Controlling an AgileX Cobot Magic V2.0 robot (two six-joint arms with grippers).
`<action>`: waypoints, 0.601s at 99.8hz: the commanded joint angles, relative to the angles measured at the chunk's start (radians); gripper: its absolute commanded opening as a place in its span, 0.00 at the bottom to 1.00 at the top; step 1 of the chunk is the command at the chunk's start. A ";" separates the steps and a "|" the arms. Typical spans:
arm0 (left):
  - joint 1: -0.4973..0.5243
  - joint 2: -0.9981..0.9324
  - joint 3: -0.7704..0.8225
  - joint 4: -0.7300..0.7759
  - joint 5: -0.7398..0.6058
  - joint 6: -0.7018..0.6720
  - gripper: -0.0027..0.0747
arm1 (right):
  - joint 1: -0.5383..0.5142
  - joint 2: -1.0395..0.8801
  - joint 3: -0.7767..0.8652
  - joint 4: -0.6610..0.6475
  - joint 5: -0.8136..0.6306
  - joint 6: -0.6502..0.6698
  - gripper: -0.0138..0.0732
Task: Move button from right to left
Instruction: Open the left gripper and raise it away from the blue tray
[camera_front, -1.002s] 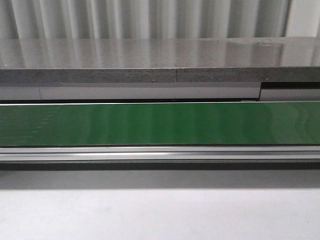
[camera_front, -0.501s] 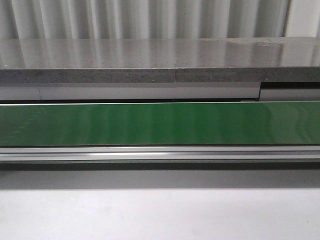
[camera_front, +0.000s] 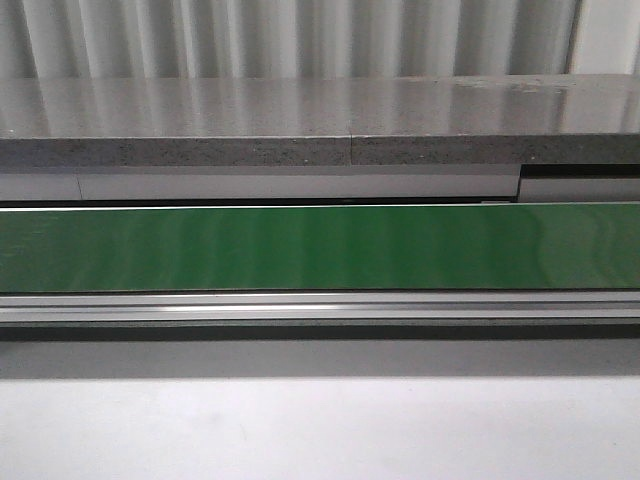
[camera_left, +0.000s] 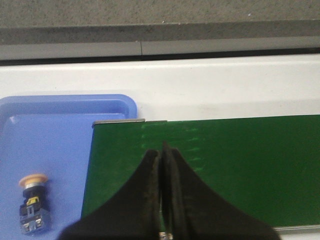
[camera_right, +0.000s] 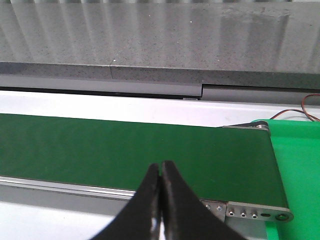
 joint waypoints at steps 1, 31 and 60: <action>-0.037 -0.088 0.021 -0.019 -0.118 -0.012 0.01 | 0.000 0.009 -0.025 0.003 -0.077 -0.011 0.08; -0.073 -0.334 0.170 -0.030 -0.173 -0.012 0.01 | 0.000 0.009 -0.025 0.003 -0.077 -0.011 0.08; -0.073 -0.535 0.265 -0.047 -0.128 -0.016 0.01 | 0.000 0.009 -0.025 0.003 -0.077 -0.011 0.08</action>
